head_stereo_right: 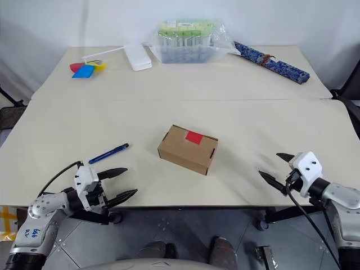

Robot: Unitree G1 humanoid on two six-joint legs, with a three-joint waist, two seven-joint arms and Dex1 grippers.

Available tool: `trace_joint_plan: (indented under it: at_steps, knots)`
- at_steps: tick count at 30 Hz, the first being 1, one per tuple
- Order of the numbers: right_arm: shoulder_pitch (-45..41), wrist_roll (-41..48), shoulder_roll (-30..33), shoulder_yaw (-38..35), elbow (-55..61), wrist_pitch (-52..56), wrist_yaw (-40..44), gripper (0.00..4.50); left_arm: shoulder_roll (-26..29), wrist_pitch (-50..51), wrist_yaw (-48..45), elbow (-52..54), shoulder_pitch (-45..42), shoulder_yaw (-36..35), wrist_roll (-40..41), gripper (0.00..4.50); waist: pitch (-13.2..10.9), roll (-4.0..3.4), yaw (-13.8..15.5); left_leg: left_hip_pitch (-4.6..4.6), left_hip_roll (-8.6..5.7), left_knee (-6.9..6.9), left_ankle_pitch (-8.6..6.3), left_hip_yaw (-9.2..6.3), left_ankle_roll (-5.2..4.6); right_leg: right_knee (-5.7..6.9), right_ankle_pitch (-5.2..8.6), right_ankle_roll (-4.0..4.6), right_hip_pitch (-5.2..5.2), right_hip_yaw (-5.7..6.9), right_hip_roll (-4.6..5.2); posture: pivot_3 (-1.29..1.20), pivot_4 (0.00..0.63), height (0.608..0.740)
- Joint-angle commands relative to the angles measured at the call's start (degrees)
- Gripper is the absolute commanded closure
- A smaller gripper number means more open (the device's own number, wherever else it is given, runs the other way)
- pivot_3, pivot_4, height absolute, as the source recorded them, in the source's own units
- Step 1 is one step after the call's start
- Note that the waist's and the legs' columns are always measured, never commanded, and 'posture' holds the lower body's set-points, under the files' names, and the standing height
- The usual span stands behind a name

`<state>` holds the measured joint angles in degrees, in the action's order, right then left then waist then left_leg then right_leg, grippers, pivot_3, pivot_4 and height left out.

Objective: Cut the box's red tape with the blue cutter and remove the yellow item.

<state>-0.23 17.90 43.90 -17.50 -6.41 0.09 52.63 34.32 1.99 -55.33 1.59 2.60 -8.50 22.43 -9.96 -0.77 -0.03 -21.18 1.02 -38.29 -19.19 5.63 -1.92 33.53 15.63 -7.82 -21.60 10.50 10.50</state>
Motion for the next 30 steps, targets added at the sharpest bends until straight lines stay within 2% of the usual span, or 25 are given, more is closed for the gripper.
trace_joint_plan:
  at_steps: [1, 5, 11, 12, 14, 16, 22, 26, 30]
  knots:
    - [0.17, 0.89, 0.43, -2.06, 1.74, -0.81, -0.45, 0.00, 0.12, -0.04, -1.11, 1.41, -0.20, -0.20, 1.30, 0.05, 0.00, 0.00, 0.01, 0.00, 0.00, 0.00, 0.00, 0.00, 0.00, 0.00, 0.00, 0.00, 0.00, 0.00, 0.00, 0.00, 0.150, 0.740]
    - [-0.06, 1.12, 0.31, -2.23, 1.83, -0.51, -1.00, 0.00, 0.39, 3.65, 0.46, 3.05, 0.17, -0.22, 1.44, 0.05, 0.00, 0.00, -0.01, 0.00, 0.00, 0.00, 0.00, 0.00, 0.00, 0.00, 0.00, 0.00, 0.00, 0.00, 0.00, 0.00, 0.150, 0.740]
    - [-1.07, 1.03, 1.35, -2.49, 4.58, 6.56, -4.64, 0.00, 1.26, 9.81, 4.78, 5.26, -2.56, -1.25, 1.05, 0.05, 0.00, 0.00, 0.08, 0.00, 0.00, -0.01, 0.01, -0.01, 0.01, 0.03, 0.00, 0.00, 0.00, 0.00, 0.00, 0.00, 0.150, 0.740]
    - [-1.36, 1.74, 1.08, -2.95, 6.08, 7.94, -5.49, 0.00, 1.35, 9.23, 2.87, 5.52, -3.16, -1.72, 2.65, 0.22, 0.00, 0.00, 0.05, -0.01, 0.00, -0.02, 0.02, -0.01, 0.02, 0.04, 0.00, 0.00, 0.00, 0.00, 0.00, 0.00, 0.150, 0.740]
    - [-2.06, 3.83, 0.42, -4.21, 9.33, 11.41, -7.36, 0.40, 1.63, 11.32, 3.19, 5.94, -4.35, -2.78, 4.30, 0.62, 0.00, 0.00, 0.02, 0.00, 0.01, -0.02, 0.02, -0.01, 0.02, 0.03, 0.00, 0.00, 0.00, -0.01, 0.00, 0.00, 0.150, 0.740]
    - [-2.20, 4.90, 0.22, -4.69, 12.80, 13.08, -8.36, 0.96, 2.03, 14.36, 4.18, 5.69, -6.26, -3.64, 5.65, 1.21, 0.00, -0.01, 0.04, -0.02, 0.02, -0.01, 0.02, -0.02, 0.02, 0.03, 0.00, 0.00, -0.02, -0.01, 0.00, 0.00, 0.150, 0.740]
    - [0.00, 8.19, 1.08, -2.51, 23.99, 21.47, -7.98, 3.08, 3.82, 18.69, 2.91, 1.63, -15.06, -3.63, 6.88, 3.12, -0.01, 0.00, 0.51, -0.02, -0.01, -0.01, 0.02, -0.07, 0.04, 0.07, 0.00, 0.00, -0.02, 0.00, -0.03, 0.00, 0.150, 0.740]
    - [-1.52, 8.87, 0.83, -0.13, 28.36, 27.05, -9.61, 4.48, 4.43, 20.77, 3.12, -1.29, -20.18, -1.31, 4.46, 4.36, -0.05, 0.07, 0.51, -0.03, -0.10, -0.02, 0.02, -0.05, 0.03, 0.05, 0.00, 0.00, -0.02, -0.01, -0.04, 0.00, 0.150, 0.740]
    - [-3.97, 7.69, -0.86, 3.36, 31.42, 31.88, -14.19, 4.50, 3.14, 20.15, 2.41, -7.64, -28.00, 1.83, 2.22, 4.48, -0.12, 0.19, 0.60, -0.06, -0.19, -0.03, 0.05, -0.05, 0.09, 0.08, 0.00, 0.00, -0.06, 0.00, -0.10, 0.00, 0.150, 0.740]
